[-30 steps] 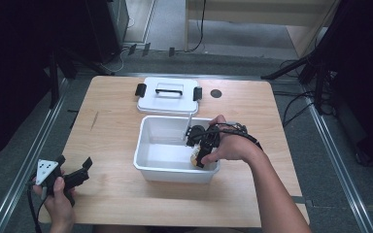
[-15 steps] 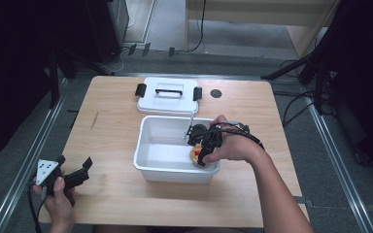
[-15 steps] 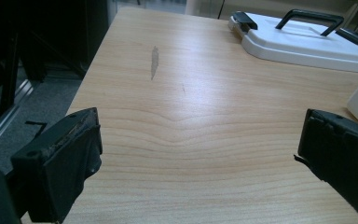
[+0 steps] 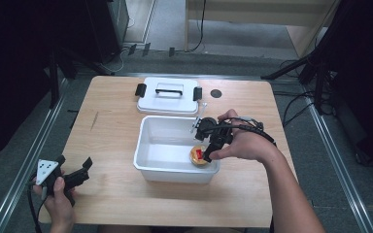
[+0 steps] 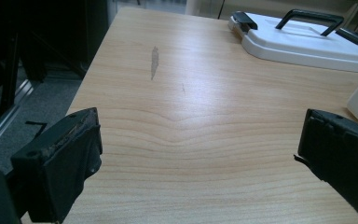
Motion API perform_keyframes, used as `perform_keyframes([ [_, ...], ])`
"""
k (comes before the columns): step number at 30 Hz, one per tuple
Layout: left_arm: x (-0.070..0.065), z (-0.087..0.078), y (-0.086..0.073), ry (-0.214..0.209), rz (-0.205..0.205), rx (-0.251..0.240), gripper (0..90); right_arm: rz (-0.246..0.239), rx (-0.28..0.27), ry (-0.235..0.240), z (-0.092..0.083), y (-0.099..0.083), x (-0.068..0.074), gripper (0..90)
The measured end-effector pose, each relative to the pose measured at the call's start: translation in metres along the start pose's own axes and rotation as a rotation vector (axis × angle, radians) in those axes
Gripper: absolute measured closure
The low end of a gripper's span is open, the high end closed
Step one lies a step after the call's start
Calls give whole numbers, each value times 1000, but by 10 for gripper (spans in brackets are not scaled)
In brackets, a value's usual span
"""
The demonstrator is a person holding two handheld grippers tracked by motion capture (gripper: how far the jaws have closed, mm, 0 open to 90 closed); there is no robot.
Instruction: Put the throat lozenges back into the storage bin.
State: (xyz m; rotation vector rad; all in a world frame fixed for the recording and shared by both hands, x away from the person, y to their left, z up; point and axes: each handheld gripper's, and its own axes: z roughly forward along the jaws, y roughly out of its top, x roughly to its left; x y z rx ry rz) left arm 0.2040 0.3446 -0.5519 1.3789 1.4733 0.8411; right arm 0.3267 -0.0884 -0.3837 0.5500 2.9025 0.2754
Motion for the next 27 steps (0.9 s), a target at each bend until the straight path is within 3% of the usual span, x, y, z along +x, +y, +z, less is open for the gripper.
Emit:
perform_keyframes([
  [4, 0, 0, 0, 1, 0, -1, 3, 10, -45, -3, -17, -6, 1, 254],
  [11, 0, 0, 0, 0, 1, -1, 3, 26, -44, -26, -27, -18, 1, 251],
  [21, 0, 0, 0, 3, 7, 2, 3, 61, -36, -54, -33, -39, -6, 243],
  [27, -1, 0, 0, 3, 8, 1, 3, 95, -32, -53, -26, -54, -9, 240],
])
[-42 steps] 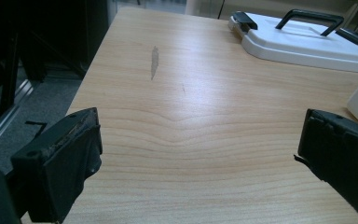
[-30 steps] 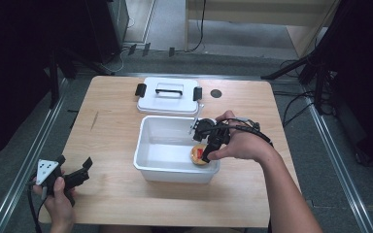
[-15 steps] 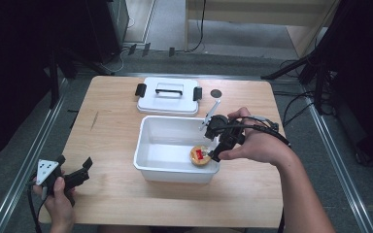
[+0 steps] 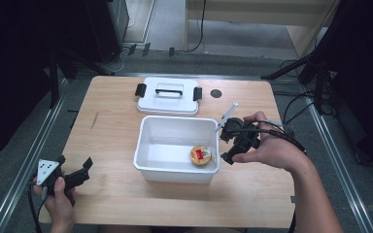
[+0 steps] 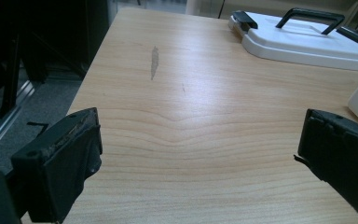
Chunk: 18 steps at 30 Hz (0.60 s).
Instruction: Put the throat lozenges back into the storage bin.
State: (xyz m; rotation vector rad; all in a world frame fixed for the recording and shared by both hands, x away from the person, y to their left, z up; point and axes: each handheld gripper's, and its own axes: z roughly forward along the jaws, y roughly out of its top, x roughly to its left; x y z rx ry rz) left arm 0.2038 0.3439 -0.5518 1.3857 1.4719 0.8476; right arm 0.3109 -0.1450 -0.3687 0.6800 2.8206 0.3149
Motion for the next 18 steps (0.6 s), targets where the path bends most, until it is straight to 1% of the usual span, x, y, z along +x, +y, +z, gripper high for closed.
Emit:
perform_keyframes([
  [3, 0, 0, 0, -1, 2, 2, 3, 18, 9, 3, 6, -8, -3, 238],
  [7, 0, 0, 0, -1, 0, 2, 3, 64, 7, 9, 12, -20, -7, 239],
  [8, 0, 0, 0, -1, 0, 3, 3, 64, 7, 9, 12, -20, -7, 239],
  [11, 0, 0, 0, -2, 0, 2, 3, 81, 8, 9, 17, -28, -8, 236],
  [12, 0, 0, 0, -2, 1, 3, 3, 103, 3, 12, 21, -35, -9, 232],
  [14, 0, 0, 0, -1, 1, 2, 3, 112, -2, 13, 23, -38, -10, 229],
  [18, 0, 0, 0, -1, -1, 1, 3, 176, -15, 7, 35, -53, -13, 206],
])
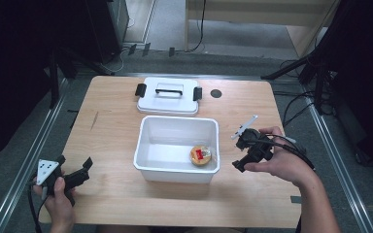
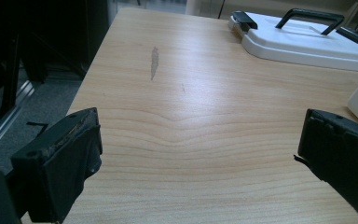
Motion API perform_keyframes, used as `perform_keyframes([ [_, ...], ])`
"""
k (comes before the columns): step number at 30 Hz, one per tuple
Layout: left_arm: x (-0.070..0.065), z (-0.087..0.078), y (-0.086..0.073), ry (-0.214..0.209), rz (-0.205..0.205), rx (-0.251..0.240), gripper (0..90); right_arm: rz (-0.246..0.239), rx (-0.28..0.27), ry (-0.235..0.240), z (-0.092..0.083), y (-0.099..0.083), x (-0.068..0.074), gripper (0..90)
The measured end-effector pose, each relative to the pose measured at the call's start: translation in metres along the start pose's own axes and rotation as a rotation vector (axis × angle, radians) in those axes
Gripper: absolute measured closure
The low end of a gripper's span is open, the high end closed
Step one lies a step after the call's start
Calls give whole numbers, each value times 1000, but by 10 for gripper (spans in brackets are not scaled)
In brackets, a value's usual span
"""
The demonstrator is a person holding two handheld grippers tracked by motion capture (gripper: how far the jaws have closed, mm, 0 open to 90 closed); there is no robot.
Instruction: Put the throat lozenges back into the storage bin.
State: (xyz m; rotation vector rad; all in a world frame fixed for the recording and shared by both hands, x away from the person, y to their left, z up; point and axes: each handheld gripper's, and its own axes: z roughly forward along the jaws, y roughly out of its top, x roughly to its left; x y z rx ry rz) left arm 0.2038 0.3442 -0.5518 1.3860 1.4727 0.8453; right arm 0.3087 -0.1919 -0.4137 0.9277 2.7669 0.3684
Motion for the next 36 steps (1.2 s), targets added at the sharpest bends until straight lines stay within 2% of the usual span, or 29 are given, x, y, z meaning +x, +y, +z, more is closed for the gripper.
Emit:
perform_keyframes([
  [6, 0, 0, 0, 1, 0, 1, 3, 104, -72, -45, 16, -21, -7, 153],
  [8, 0, 0, 0, 1, 3, 1, 3, 150, -108, -85, 25, -30, -8, 134],
  [9, 0, 0, 0, 1, 3, 1, 3, 150, -108, -85, 25, -30, -8, 134],
  [10, 0, 0, 0, 1, 2, 0, 3, 172, -127, -97, 28, -34, -8, 131],
  [12, 0, 0, 0, 0, -1, -2, 3, 231, -199, -125, 38, -46, -8, 101],
  [13, 0, 0, 0, 0, -2, -2, 3, 231, -199, -125, 38, -46, -8, 101],
  [15, 0, 0, 0, 1, -2, -1, 3, 253, -238, -128, 46, -54, -6, 38],
  [18, 0, 0, 0, 2, -1, -1, 3, 314, -300, -147, 59, -69, -5, 3],
  [24, 0, 0, 0, 1, -3, -2, 3, 439, -450, -171, 75, -101, -8, 0],
  [25, 0, 0, 0, 1, -3, -2, 3, 474, -497, -183, 80, -113, -10, 0],
  [26, 0, 0, 0, 1, -3, -2, 3, 474, -497, -183, 80, -113, -10, 0],
  [32, 0, 0, 0, 1, -4, -2, 3, 573, -605, -213, 84, -146, -13, 0],
  [36, 0, 0, 0, 2, -3, 0, 3, 601, -617, -232, 82, -167, -13, 3],
])
